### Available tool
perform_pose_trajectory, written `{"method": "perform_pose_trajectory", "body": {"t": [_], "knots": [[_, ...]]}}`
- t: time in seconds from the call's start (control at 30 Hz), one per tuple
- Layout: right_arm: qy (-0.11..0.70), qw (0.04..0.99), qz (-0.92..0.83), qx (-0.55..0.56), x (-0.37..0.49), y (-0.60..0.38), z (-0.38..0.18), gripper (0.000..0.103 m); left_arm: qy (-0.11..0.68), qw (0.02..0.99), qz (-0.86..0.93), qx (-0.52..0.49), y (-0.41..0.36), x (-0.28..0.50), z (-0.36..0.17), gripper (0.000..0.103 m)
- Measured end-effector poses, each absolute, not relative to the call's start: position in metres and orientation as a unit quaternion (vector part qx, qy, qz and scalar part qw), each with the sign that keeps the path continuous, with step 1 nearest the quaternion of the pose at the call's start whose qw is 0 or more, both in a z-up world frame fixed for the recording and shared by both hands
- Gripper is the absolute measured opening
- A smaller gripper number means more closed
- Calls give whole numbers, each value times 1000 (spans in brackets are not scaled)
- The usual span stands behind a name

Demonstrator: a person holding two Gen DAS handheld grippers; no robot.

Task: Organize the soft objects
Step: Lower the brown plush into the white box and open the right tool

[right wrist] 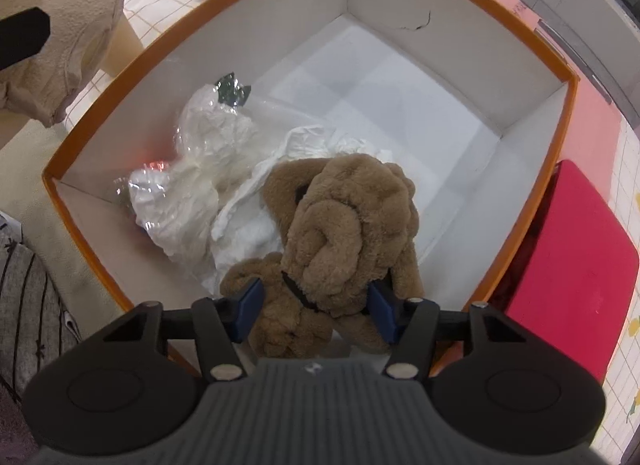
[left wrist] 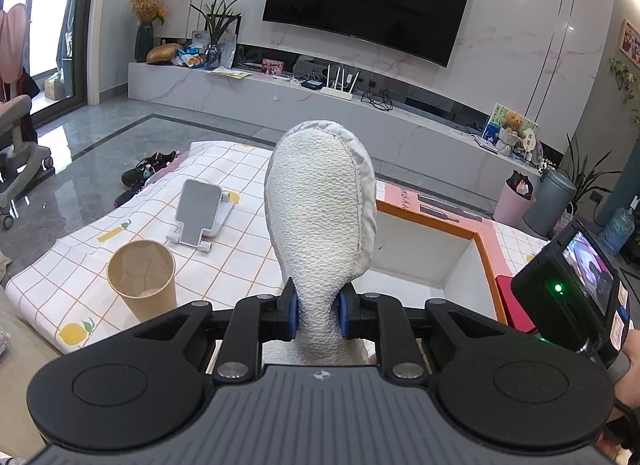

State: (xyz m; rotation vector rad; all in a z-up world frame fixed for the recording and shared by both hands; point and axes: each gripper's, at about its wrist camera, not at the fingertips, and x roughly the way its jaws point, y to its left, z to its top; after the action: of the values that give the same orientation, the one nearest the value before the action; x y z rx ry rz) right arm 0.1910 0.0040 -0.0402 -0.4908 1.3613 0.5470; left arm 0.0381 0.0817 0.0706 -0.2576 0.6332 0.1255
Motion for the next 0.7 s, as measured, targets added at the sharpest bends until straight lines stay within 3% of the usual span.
{"method": "perform_pose_trajectory", "body": {"t": [0.03,0.1,0.27,0.37,0.4,0.47,0.7], "knots": [[617,714,242,-225,194,4,-39,68,310,940,62,-128,82,38,70,21],[612,721,237,-223,195,4,-28,77,311,939,63,-132,85,38,70,21],[560,762,262,-194,201,2,11,76,312,937,65,-140,89,39,67,21],[557,762,255,-209,206,11,5,59,317,935,64,-144,88,40,67,21],[563,756,253,-218,207,15,-2,43,317,936,62,-144,89,39,67,21],[582,738,254,-227,207,19,-22,20,316,936,60,-140,88,37,67,21],[599,728,220,-251,215,23,-65,21,319,936,62,-134,88,40,63,21]]}}
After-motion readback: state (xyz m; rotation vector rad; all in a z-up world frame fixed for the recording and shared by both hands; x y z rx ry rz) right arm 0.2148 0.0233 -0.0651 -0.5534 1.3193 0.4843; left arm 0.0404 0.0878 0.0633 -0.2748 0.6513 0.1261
